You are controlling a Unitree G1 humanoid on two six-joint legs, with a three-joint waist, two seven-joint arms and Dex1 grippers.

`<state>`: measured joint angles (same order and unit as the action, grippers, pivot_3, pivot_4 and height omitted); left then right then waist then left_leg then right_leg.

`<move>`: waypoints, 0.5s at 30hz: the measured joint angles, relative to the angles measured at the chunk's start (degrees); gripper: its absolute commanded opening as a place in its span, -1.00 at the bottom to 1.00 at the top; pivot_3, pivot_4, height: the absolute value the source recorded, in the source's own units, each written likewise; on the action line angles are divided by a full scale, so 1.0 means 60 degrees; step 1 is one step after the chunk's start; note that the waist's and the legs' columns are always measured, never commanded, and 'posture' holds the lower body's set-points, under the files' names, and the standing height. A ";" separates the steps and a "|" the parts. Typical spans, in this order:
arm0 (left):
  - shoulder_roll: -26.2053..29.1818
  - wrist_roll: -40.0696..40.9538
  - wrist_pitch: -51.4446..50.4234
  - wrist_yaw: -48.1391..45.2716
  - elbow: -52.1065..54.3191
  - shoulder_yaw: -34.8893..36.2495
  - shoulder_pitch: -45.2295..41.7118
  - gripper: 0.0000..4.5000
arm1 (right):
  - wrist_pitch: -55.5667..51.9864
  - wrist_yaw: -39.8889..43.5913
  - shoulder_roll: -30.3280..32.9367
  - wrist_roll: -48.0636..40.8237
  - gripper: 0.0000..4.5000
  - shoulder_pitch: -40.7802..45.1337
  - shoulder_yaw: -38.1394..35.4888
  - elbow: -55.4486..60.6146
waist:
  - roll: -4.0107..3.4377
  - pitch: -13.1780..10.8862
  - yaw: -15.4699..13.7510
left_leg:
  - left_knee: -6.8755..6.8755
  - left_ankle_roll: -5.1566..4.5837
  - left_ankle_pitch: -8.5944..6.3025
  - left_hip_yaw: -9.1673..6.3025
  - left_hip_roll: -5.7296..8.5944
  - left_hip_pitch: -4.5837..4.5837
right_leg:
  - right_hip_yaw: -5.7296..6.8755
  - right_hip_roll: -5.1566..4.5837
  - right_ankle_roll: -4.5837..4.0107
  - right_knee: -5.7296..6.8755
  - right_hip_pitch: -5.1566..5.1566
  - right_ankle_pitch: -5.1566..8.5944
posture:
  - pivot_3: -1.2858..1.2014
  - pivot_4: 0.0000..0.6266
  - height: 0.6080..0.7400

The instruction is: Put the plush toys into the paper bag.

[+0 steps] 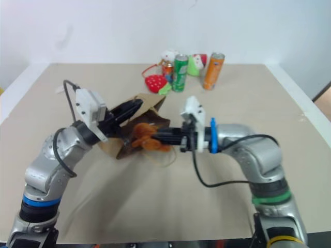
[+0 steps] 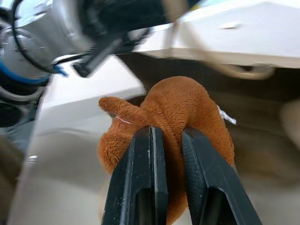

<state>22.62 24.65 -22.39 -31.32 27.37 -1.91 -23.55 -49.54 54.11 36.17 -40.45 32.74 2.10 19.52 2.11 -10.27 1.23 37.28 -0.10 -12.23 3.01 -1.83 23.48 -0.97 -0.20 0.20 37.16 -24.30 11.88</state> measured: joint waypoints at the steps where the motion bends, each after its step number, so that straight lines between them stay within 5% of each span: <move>1: -0.0013 -0.0006 0.0001 0.0011 0.0002 -0.0001 -0.0005 -1.00 | -0.0010 -0.0066 -0.0122 0.0037 -0.67 0.0058 0.0103 -0.0004 | 0.0000 0.0000 0.0001 | 0.0000 0.0000 0.0000 0.0002 0.0000 -0.0001 | -0.0002 0.0001 0.0000 0.0000 0.0000 0.0000 | 0.03 -0.52 1.00; 11: -0.0380 -0.0106 -0.0022 0.0334 0.0167 -0.0285 -0.0271 -1.00 | 0.2680 -0.1124 -0.2046 0.3305 -0.67 0.1601 0.2784 -0.2703 | 0.0001 0.0001 0.0012 | 0.0010 -0.0001 0.0000 0.0000 0.0004 0.0034 | 0.0001 -0.0003 0.0012 0.0000 -0.0026 -0.0005 | 0.03 -0.52 1.00; 13: -0.0374 -0.0115 -0.0032 0.0344 0.0189 -0.0286 -0.0271 -1.00 | 0.3255 -0.1138 -0.2187 0.3787 -0.32 0.1659 0.3015 -0.3141 | 0.0001 0.0001 0.0006 | 0.0009 -0.0001 0.0000 -0.0002 0.0004 0.0040 | 0.0003 -0.0006 0.0010 0.0000 -0.0028 -0.0003 | 0.03 -0.52 1.00; 15: -0.0374 -0.0119 -0.0036 0.0344 0.0202 -0.0286 -0.0271 -1.00 | 0.3380 -0.1138 -0.2227 0.3891 -0.19 0.1661 0.3017 -0.3246 | 0.0001 0.0001 0.0004 | 0.0009 -0.0001 0.0000 0.0000 0.0008 0.0043 | 0.0001 -0.0012 0.0011 -0.0001 -0.0030 -0.0004 | 0.03 -0.52 1.00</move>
<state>20.37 23.93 -22.61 -29.25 28.58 -3.63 -25.17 -29.26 47.28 22.81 -17.10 42.70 20.20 0.04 2.12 -10.26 1.25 37.34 -0.11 -12.23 3.01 -1.78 23.74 -0.97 -0.27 0.26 37.16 -24.48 11.86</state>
